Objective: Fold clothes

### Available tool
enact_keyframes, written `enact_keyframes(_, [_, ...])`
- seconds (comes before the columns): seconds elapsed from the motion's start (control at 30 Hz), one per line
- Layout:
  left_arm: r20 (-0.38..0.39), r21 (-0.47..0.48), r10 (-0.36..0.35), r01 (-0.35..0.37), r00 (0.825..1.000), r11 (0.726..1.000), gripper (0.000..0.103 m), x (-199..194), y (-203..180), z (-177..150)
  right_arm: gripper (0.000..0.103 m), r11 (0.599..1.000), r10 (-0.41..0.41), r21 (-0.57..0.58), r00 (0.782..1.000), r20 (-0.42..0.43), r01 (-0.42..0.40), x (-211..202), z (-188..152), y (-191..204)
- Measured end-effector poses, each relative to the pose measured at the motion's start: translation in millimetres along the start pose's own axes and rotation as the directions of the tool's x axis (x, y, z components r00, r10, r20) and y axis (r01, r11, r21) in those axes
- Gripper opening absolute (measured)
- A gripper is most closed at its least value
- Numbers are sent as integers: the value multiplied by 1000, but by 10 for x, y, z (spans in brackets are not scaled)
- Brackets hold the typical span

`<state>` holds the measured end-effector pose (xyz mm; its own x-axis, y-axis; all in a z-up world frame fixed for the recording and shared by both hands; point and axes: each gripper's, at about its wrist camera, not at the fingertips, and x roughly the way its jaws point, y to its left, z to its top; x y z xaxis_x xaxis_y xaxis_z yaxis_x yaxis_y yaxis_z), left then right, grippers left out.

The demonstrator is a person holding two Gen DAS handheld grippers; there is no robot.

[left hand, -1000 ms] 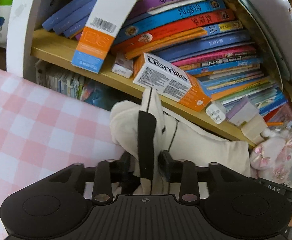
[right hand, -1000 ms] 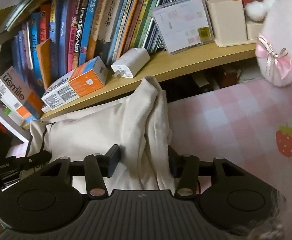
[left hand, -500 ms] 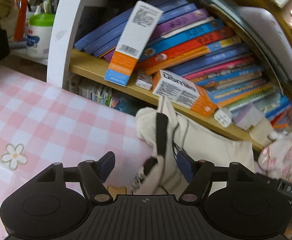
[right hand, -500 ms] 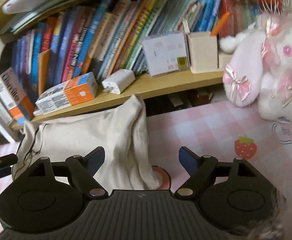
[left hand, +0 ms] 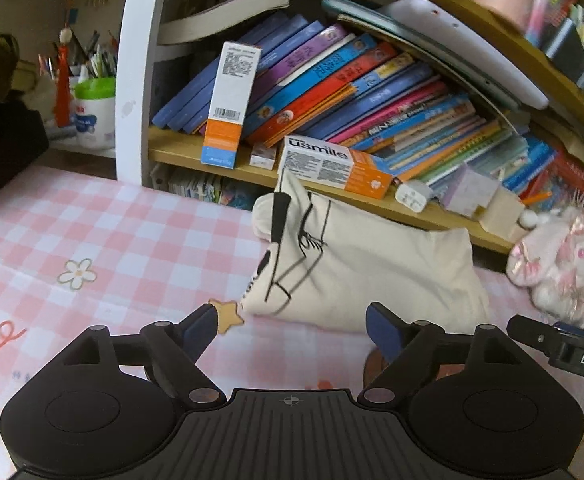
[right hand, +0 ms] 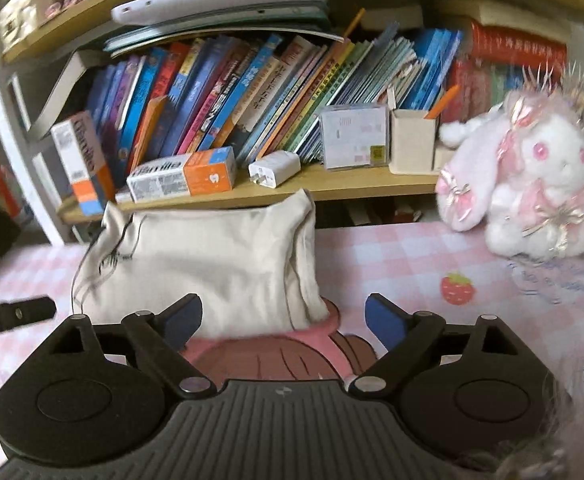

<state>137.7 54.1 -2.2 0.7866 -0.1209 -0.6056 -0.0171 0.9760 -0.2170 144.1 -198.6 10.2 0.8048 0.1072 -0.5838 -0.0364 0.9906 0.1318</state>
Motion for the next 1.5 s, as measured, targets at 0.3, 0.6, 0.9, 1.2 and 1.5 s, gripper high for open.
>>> enact_keyframes(0.3, [63,161,76,-86,995,983,98,-466,-417,-291,100,997,-24,-68,999,33,26,-462,-249,20])
enact_keyframes(0.6, [67,113,102,-109,993,988,101,-772,-520,-476,103,998,-16,-64,999,46,19,-864,-457,28])
enact_keyframes(0.9, [21,104,134,-135,991,985,103,-932,-564,-754,103,996,-4,-93,1000,27,6,-1043,-686,59])
enact_keyframes(1.2, [-6,114,167,-166,986,980,103,-1009,-584,-925,103,993,-7,-120,1000,-4,6,-1133,-924,145])
enact_keyframes(1.5, [20,113,167,-168,986,979,103,-1066,-579,-916,103,991,6,-131,1000,17,-3,-1204,-917,178])
